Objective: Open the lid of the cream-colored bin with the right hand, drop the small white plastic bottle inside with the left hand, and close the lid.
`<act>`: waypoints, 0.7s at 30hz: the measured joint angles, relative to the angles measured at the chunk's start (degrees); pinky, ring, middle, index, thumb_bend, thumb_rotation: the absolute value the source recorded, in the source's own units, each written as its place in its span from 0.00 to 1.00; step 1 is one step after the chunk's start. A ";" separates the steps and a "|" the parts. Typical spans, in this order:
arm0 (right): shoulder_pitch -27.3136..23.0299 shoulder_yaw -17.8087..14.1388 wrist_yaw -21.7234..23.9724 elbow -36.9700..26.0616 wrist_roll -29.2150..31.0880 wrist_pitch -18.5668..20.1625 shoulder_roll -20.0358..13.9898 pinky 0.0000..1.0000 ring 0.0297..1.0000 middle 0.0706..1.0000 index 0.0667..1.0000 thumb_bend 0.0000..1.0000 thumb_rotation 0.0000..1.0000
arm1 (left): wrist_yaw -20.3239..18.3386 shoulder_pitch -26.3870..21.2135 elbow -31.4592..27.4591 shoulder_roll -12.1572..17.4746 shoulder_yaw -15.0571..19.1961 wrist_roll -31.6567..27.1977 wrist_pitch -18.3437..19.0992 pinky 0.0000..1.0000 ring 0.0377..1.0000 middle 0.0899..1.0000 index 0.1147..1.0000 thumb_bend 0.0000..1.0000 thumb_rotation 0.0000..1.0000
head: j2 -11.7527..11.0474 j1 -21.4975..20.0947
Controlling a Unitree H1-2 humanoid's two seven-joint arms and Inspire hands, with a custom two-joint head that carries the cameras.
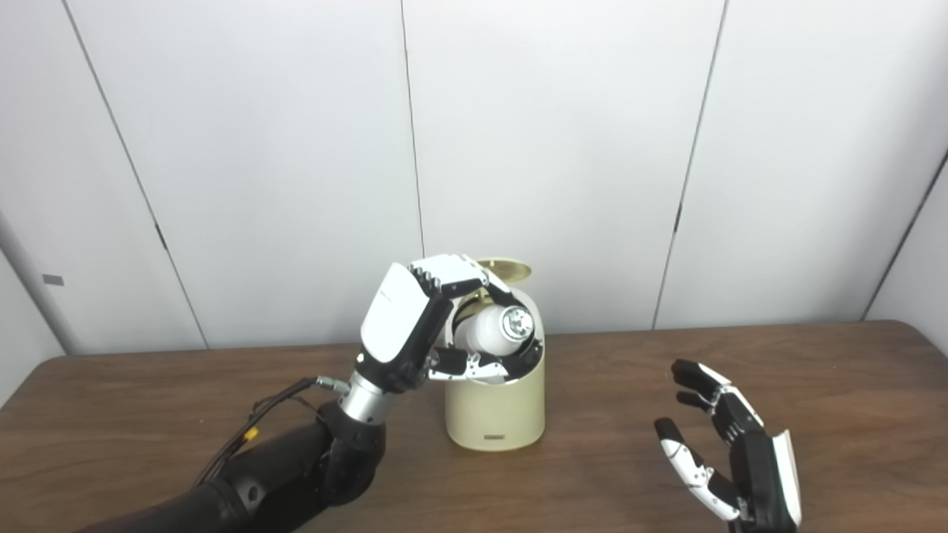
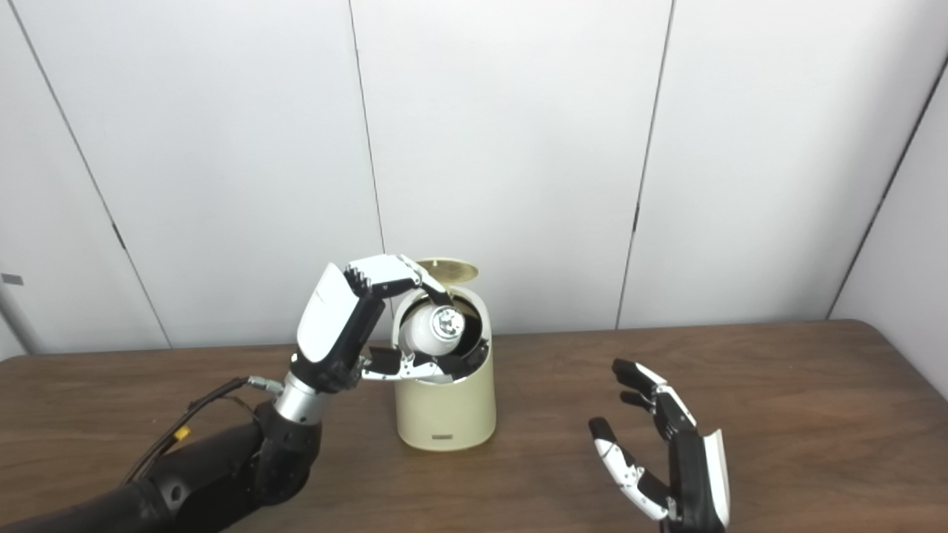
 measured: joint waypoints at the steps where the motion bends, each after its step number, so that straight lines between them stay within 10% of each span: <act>1: 0.00 0.07 -0.02 0.00 0.01 -0.02 -0.01 0.71 0.78 0.76 0.72 0.19 0.37 | 0.23 -0.22 0.39 -0.21 -0.30 -0.06 -0.01 0.49 0.53 0.45 0.33 0.49 0.00 | -0.09 -0.09; 21: 0.88 2.02 0.17 -1.03 -1.21 0.34 2.50 0.72 0.77 0.76 0.70 0.23 0.50 | 2.07 -3.49 7.20 -2.75 -3.52 -2.10 -0.04 0.49 0.53 0.45 0.34 0.49 0.00 | -1.14 -2.64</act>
